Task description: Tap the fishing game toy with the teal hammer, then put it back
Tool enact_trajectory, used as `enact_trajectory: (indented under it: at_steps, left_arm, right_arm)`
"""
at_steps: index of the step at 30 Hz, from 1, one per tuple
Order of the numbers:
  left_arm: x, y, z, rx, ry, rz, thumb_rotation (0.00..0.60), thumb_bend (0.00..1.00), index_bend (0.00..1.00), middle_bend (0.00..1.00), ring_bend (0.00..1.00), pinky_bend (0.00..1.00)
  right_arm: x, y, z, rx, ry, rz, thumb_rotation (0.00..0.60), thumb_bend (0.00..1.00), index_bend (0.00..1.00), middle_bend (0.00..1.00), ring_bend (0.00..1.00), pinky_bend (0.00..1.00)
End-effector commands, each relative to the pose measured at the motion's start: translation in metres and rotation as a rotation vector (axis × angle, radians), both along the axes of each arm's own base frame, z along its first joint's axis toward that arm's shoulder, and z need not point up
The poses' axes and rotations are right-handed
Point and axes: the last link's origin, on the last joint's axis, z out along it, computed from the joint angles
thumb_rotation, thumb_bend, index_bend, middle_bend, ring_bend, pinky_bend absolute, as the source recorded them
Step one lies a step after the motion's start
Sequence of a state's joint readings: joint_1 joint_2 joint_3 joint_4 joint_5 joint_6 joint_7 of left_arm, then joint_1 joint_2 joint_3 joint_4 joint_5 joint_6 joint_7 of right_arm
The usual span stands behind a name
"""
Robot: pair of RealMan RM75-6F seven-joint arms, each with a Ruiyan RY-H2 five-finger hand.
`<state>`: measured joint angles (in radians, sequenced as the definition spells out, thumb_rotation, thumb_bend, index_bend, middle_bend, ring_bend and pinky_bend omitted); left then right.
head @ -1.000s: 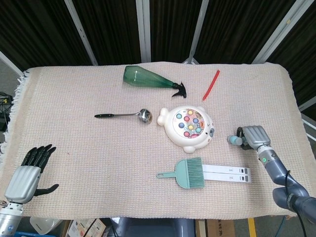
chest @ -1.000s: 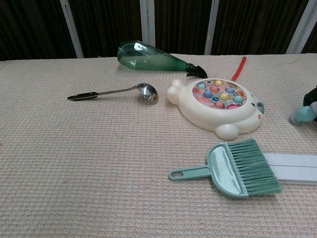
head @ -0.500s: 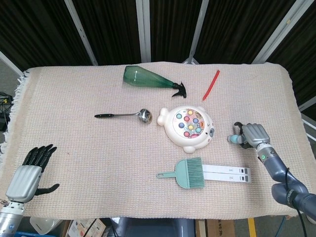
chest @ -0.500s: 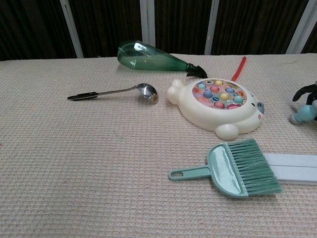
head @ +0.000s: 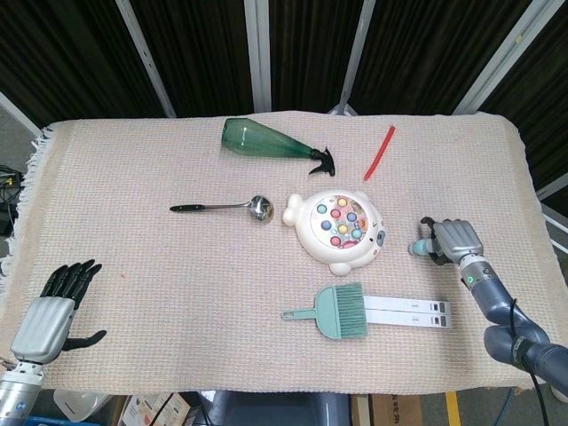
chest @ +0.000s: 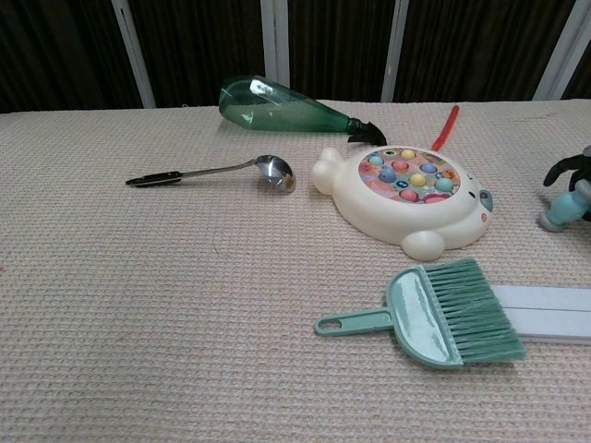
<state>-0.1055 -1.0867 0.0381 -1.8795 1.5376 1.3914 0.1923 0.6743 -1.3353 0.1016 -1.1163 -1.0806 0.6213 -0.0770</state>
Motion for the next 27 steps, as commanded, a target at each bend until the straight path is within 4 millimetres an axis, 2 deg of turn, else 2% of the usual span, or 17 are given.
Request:
enact_trajectory:
  at_steps: [1, 2, 4, 5, 7, 11, 16, 20, 22, 27]
  left_arm:
    - [0.0, 0.0, 0.0, 0.002, -0.001, 0.0, 0.6, 0.11, 0.0, 0.0, 0.0, 0.0]
    - [0.0, 0.0, 0.0, 0.003, -0.001, 0.0, 0.6, 0.11, 0.0, 0.0, 0.0, 0.0]
    - [0.0, 0.0, 0.001, 0.004, -0.002, -0.002, 0.6, 0.11, 0.0, 0.0, 0.0, 0.0]
    - [0.0, 0.0, 0.001, 0.005, -0.002, -0.003, 0.6, 0.11, 0.0, 0.0, 0.0, 0.0]
    - [0.0, 0.0, 0.001, 0.005, -0.003, -0.006, 0.6, 0.11, 0.0, 0.0, 0.0, 0.0]
    - [0.001, 0.001, 0.001, 0.009, -0.007, -0.013, 0.6, 0.11, 0.0, 0.0, 0.0, 0.0]
    - [0.0, 0.001, 0.005, 0.038, -0.017, -0.018, 0.6, 0.11, 0.0, 0.0, 0.0, 0.0]
    - [-0.003, 0.0, 0.009, 0.07, -0.025, -0.016, 0.6, 0.11, 0.0, 0.0, 0.0, 0.0]
    - [-0.007, -0.002, 0.011, 0.09, -0.018, -0.005, 0.6, 0.11, 0.0, 0.0, 0.0, 0.0]
    - [-0.015, -0.007, 0.015, 0.145, 0.004, 0.029, 0.6, 0.11, 0.0, 0.0, 0.0, 0.0]
  right_arm:
    - [0.0, 0.002, 0.001, -0.004, -0.003, -0.001, 0.6, 0.42, 0.07, 0.29, 0.16, 0.15]
    - [0.0, 0.003, 0.001, -0.004, -0.005, -0.003, 0.6, 0.41, 0.02, 0.21, 0.08, 0.07]
    - [0.0, 0.006, 0.003, -0.009, -0.015, -0.002, 0.6, 0.37, 0.0, 0.11, 0.02, 0.01]
    - [0.001, 0.007, 0.003, -0.012, -0.02, -0.001, 0.6, 0.34, 0.0, 0.05, 0.0, 0.0]
    - [0.002, 0.01, 0.004, -0.028, -0.044, 0.002, 0.6, 0.32, 0.0, 0.0, 0.0, 0.0]
    - [0.006, 0.021, 0.009, -0.067, -0.092, 0.028, 0.6, 0.32, 0.0, 0.0, 0.0, 0.0]
    - [0.009, 0.045, 0.025, -0.168, -0.175, 0.063, 0.6, 0.32, 0.0, 0.0, 0.0, 0.0]
    - [0.011, 0.078, 0.043, -0.296, -0.24, 0.12, 0.6, 0.32, 0.0, 0.0, 0.0, 0.0]
    - [0.01, 0.104, 0.051, -0.364, -0.262, 0.147, 0.6, 0.32, 0.0, 0.0, 0.0, 0.0]
    - [0.003, 0.152, 0.058, -0.43, -0.254, 0.169, 0.6, 0.32, 0.0, 0.0, 0.0, 0.0]
